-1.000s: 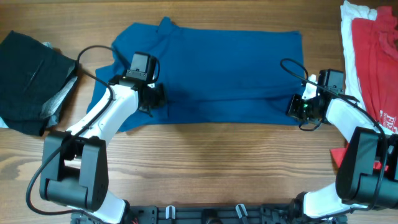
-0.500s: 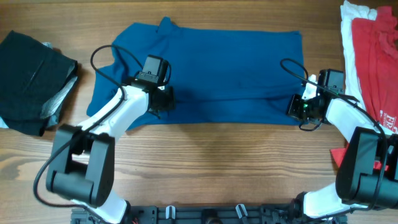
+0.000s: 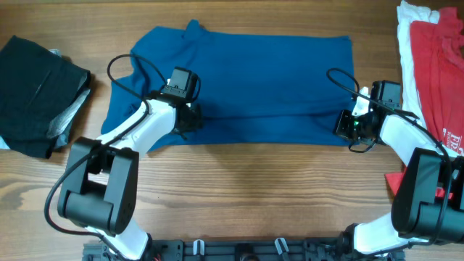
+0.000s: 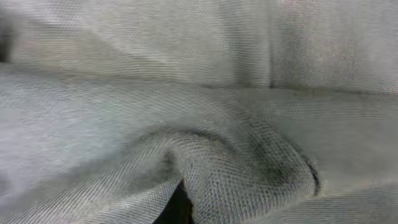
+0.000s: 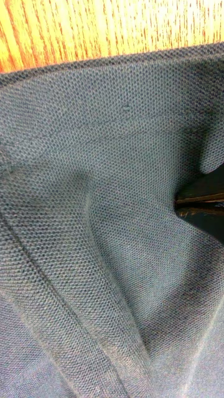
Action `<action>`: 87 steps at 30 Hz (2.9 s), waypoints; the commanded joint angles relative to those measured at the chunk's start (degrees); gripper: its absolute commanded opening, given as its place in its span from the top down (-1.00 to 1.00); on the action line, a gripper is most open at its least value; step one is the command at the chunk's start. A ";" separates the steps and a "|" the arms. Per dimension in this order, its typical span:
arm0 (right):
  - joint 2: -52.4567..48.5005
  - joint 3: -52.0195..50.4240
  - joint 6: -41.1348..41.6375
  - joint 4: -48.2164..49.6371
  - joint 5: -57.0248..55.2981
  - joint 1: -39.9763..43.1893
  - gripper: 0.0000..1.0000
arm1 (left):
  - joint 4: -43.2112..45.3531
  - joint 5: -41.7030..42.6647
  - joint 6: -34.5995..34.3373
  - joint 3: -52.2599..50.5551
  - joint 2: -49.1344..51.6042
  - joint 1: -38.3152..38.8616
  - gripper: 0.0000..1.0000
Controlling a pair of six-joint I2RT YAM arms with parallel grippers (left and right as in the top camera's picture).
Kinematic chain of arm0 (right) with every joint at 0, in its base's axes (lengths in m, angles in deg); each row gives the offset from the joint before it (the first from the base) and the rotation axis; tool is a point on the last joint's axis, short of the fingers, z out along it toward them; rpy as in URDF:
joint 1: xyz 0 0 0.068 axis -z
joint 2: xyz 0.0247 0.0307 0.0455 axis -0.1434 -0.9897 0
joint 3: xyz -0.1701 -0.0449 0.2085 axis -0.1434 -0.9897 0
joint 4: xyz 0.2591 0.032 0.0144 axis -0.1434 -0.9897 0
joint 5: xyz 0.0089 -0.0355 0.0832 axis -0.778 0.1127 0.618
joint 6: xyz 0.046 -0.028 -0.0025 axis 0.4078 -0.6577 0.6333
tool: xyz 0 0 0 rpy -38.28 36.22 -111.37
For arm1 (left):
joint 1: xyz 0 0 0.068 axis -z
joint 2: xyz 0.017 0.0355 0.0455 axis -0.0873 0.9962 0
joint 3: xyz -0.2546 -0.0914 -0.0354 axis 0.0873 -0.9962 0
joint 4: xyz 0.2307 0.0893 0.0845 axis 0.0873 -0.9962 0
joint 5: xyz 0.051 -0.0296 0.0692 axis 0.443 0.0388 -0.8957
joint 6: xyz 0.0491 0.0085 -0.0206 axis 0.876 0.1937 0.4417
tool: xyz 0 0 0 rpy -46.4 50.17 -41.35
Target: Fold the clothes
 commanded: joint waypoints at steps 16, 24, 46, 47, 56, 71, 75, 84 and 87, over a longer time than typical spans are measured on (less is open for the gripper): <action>-2.78 -1.66 -0.76 -0.39 0.52 -0.42 0.91 | -9.16 -13.62 1.33 4.68 -2.49 -3.23 0.08; -2.78 -1.66 -0.79 0.11 0.52 -0.42 0.91 | -10.84 -6.64 -5.16 3.23 -2.80 -10.01 0.10; -2.78 -1.66 -0.76 -0.42 0.52 -0.42 0.91 | -15.45 -5.84 -5.97 5.20 -6.03 -20.39 -1.00; -2.78 -1.66 -0.76 -0.61 0.52 -0.42 0.92 | -16.31 -5.79 -6.03 5.20 -6.03 -21.33 -1.00; -2.78 -1.66 -0.85 -3.48 0.46 -0.42 0.91 | -3.56 -0.31 -6.12 -5.79 -3.63 -24.63 -0.08; -2.75 -1.66 9.46 -14.25 -12.66 -0.39 0.91 | -16.48 -2.29 -10.47 -10.60 -2.51 -39.78 -0.03; -2.73 -1.66 17.90 -23.15 -18.36 -0.39 0.91 | -21.90 -2.32 -10.36 -10.60 -2.54 -39.78 0.00; 11.34 -3.85 25.62 -28.48 -23.17 -0.35 0.91 | -24.20 -2.95 -8.76 -10.60 -7.13 -39.69 0.36; 18.75 -3.85 21.81 -24.81 -22.53 -0.37 0.87 | -23.47 -0.35 -6.47 -10.60 -15.28 -37.40 0.28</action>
